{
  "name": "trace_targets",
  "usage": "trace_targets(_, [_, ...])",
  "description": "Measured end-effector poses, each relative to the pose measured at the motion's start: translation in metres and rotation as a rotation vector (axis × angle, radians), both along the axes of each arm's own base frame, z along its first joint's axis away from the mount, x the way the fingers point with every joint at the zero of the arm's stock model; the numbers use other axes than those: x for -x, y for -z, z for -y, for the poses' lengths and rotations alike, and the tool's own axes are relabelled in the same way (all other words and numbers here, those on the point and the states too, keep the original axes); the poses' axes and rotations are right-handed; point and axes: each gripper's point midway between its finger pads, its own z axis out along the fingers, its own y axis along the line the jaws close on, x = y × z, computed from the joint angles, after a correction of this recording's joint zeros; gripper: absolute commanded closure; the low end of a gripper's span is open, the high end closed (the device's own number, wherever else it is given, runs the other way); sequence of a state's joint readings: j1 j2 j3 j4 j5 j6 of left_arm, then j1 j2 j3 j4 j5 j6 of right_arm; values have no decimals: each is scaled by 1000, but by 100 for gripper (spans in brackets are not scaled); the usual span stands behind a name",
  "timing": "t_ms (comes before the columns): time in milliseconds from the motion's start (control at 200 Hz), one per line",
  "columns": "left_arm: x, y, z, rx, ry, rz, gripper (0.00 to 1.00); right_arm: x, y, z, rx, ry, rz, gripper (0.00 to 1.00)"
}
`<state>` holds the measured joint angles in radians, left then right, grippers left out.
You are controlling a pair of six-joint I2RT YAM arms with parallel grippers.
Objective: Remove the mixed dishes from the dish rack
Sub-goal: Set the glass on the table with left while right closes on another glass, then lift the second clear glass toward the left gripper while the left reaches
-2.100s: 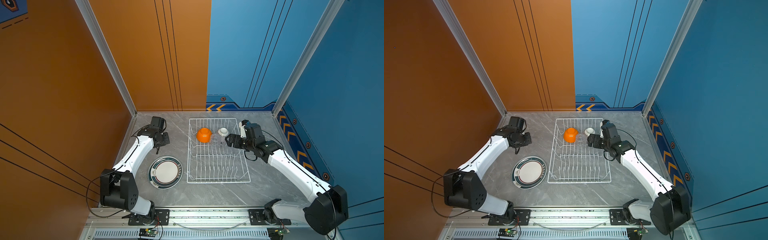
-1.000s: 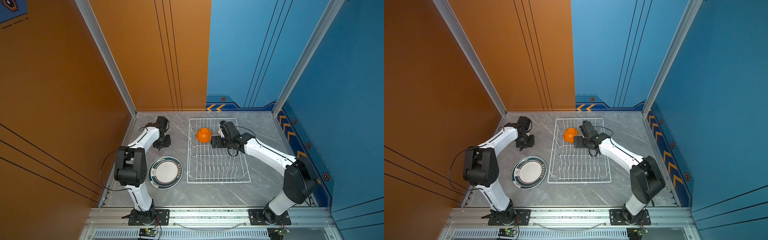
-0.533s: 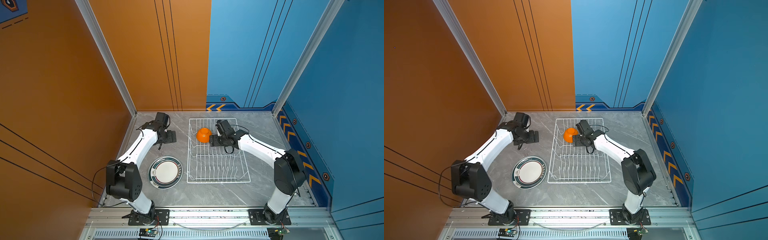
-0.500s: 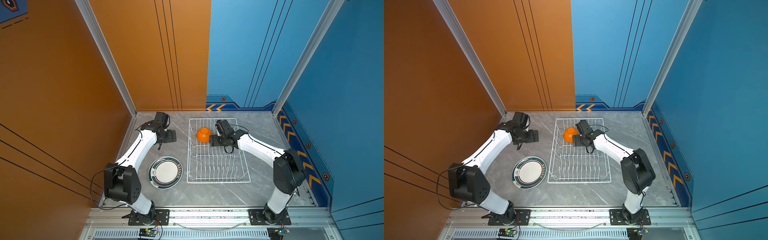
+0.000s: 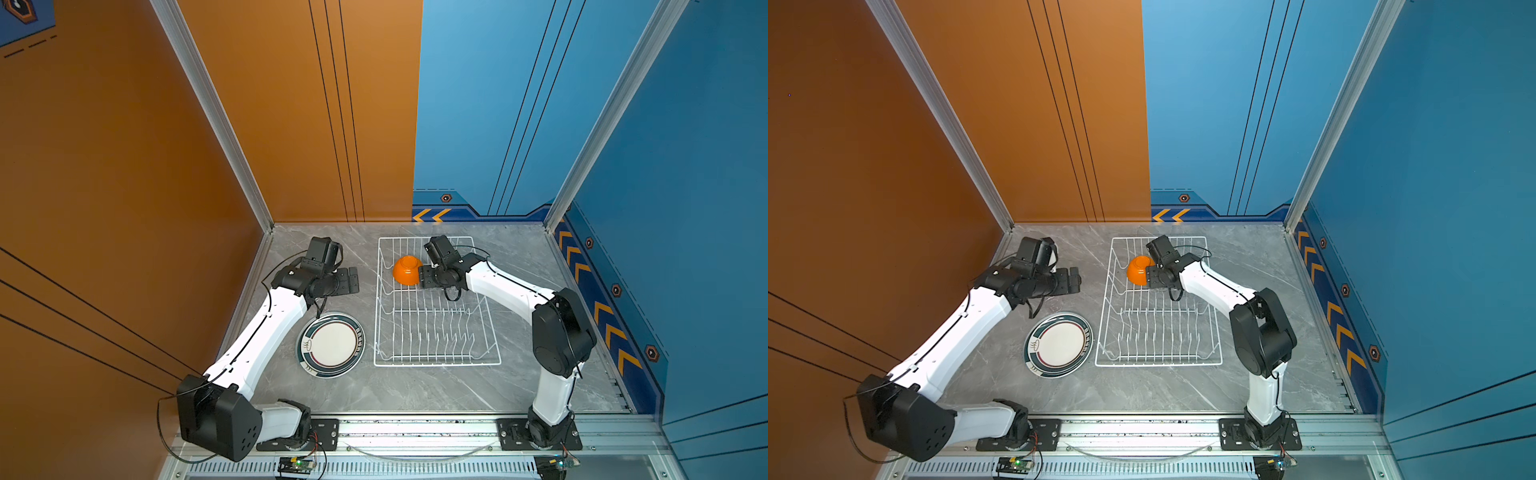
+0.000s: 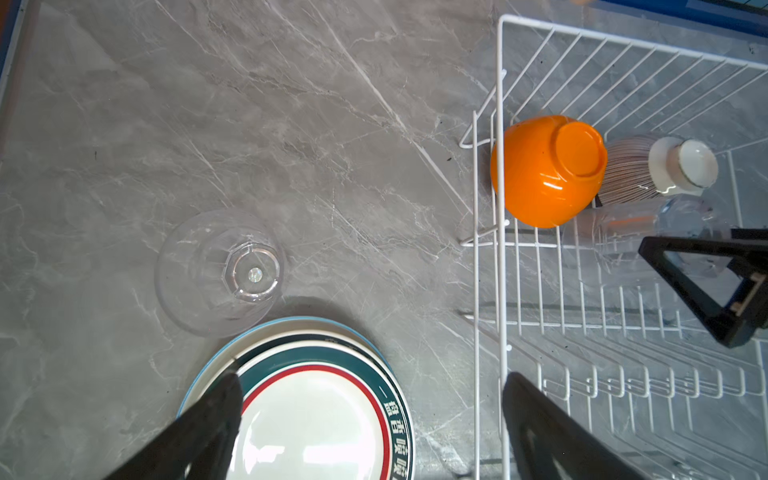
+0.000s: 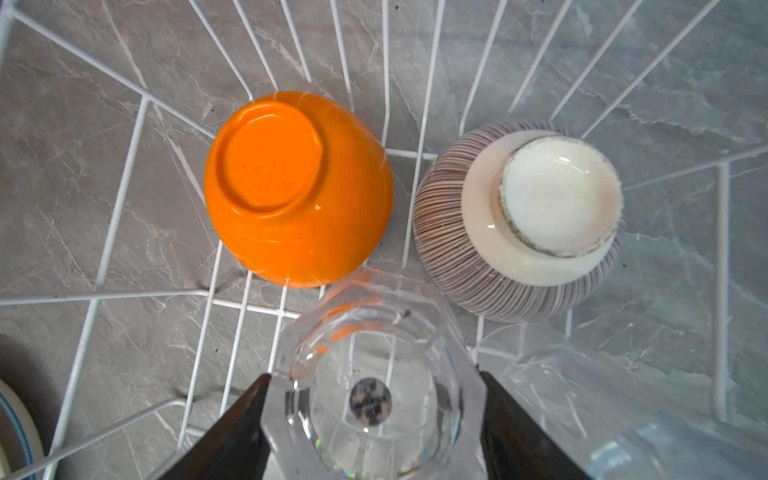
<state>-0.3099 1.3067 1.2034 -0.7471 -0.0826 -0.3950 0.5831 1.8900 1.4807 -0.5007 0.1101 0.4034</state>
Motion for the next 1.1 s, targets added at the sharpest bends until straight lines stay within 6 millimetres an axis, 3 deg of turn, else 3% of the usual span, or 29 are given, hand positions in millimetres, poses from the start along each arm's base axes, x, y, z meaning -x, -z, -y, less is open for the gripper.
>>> trace_targets(295, [16,6,16,16,47,4,2,-7,0,7,15,23,6,36])
trace_targets(405, [17,7,16,28,42,22,2,-9,-1,11,13,32,6,45])
trace_targets(581, [20,16,22,77,34,26,2,-12,-1,14,-7,40,-3,46])
trace_targets(761, [17,11,34,129,51,48,2,-10,-6,15,-55,39,-24,46])
trace_targets(891, [14,8,46,186,68,69,2,-3,-24,14,-133,36,-26,47])
trace_targets(1101, [14,8,70,306,100,74,2,16,-77,15,-319,27,25,47])
